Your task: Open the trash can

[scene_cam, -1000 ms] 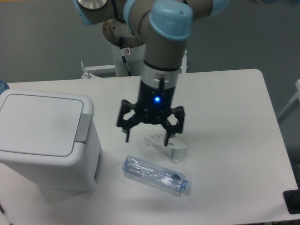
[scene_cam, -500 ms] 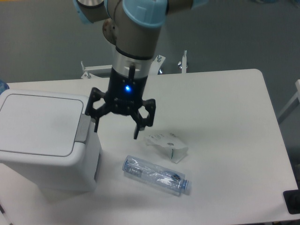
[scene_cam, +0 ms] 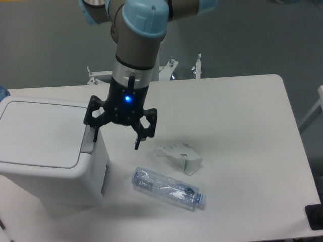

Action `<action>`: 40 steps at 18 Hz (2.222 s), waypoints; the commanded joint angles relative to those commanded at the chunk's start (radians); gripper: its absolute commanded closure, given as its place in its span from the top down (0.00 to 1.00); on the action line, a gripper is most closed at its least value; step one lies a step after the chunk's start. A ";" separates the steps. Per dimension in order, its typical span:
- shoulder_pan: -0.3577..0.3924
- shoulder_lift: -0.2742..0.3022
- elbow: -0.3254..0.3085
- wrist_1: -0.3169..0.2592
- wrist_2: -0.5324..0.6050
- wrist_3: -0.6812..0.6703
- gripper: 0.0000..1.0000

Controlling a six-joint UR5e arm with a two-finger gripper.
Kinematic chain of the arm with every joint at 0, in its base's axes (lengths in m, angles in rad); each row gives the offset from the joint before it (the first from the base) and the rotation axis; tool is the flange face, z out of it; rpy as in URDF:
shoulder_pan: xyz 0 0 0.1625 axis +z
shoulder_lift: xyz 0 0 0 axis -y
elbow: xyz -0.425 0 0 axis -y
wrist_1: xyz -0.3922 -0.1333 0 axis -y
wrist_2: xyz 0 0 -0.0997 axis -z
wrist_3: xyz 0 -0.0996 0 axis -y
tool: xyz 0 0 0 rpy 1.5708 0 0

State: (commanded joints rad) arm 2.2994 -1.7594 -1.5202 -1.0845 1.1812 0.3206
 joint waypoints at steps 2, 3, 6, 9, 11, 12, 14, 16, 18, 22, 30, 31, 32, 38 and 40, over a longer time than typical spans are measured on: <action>-0.002 0.000 0.000 0.000 0.000 -0.002 1.00; 0.000 0.000 0.000 0.000 0.000 -0.003 1.00; -0.002 0.001 0.002 0.000 -0.002 -0.005 1.00; 0.000 0.003 0.005 -0.002 -0.002 -0.005 1.00; 0.000 0.006 0.006 -0.002 -0.002 -0.005 1.00; 0.000 0.008 0.011 -0.002 0.000 -0.005 1.00; 0.000 0.002 0.023 -0.002 0.000 -0.003 1.00; 0.015 -0.008 0.044 0.000 0.000 0.003 1.00; 0.060 -0.032 0.075 0.003 0.000 0.012 1.00; 0.142 -0.083 0.100 0.005 0.002 0.089 1.00; 0.262 -0.172 0.097 -0.005 0.182 0.441 1.00; 0.273 -0.184 0.098 -0.005 0.196 0.478 1.00; 0.288 -0.192 0.098 -0.005 0.210 0.514 1.00; 0.341 -0.215 0.094 -0.009 0.287 0.756 1.00; 0.338 -0.215 0.091 -0.015 0.327 0.849 1.00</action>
State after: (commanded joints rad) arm 2.6369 -1.9742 -1.4297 -1.0998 1.5077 1.1700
